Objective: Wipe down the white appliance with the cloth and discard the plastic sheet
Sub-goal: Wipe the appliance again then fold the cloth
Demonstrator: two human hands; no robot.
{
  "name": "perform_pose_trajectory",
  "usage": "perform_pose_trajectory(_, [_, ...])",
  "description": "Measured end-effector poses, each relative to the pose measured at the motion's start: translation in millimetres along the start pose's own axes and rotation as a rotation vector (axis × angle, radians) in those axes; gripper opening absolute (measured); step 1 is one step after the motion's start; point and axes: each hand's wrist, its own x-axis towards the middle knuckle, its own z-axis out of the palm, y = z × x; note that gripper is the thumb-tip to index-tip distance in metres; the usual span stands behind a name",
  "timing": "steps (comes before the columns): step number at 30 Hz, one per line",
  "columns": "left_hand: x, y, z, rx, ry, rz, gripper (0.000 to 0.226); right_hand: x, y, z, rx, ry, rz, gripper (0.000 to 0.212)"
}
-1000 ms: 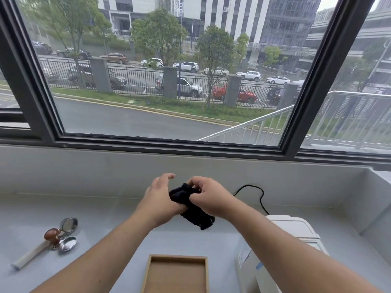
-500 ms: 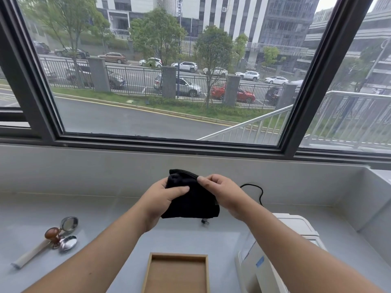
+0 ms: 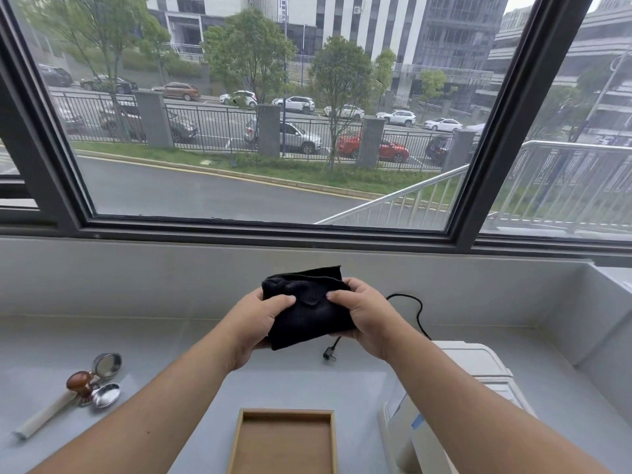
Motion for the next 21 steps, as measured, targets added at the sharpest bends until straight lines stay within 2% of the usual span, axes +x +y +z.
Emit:
perform_pose_trajectory(3, [7.1,-11.8,-2.5,0.061,0.035,-0.014,0.017,7.4,10.1,-4.1,-0.062,0.082,-0.007,0.016])
perform_pose_trajectory(8, [13.6,-38.9,-7.6,0.147,0.06,-0.057,0.014,11.2,40.5,-8.9,-0.16,0.111,-0.008,0.019])
perform_pose_trajectory(16, [15.4,-124.5,-22.9,0.231,0.116,-0.221,0.013,19.8,125.4,2.3,-0.305,0.121,0.159,0.019])
perform_pose_trajectory(21, [15.3,-130.5,-26.3,0.278,0.144,-0.193,0.018,16.5,131.2,1.2,-0.348,0.149,0.165,0.021])
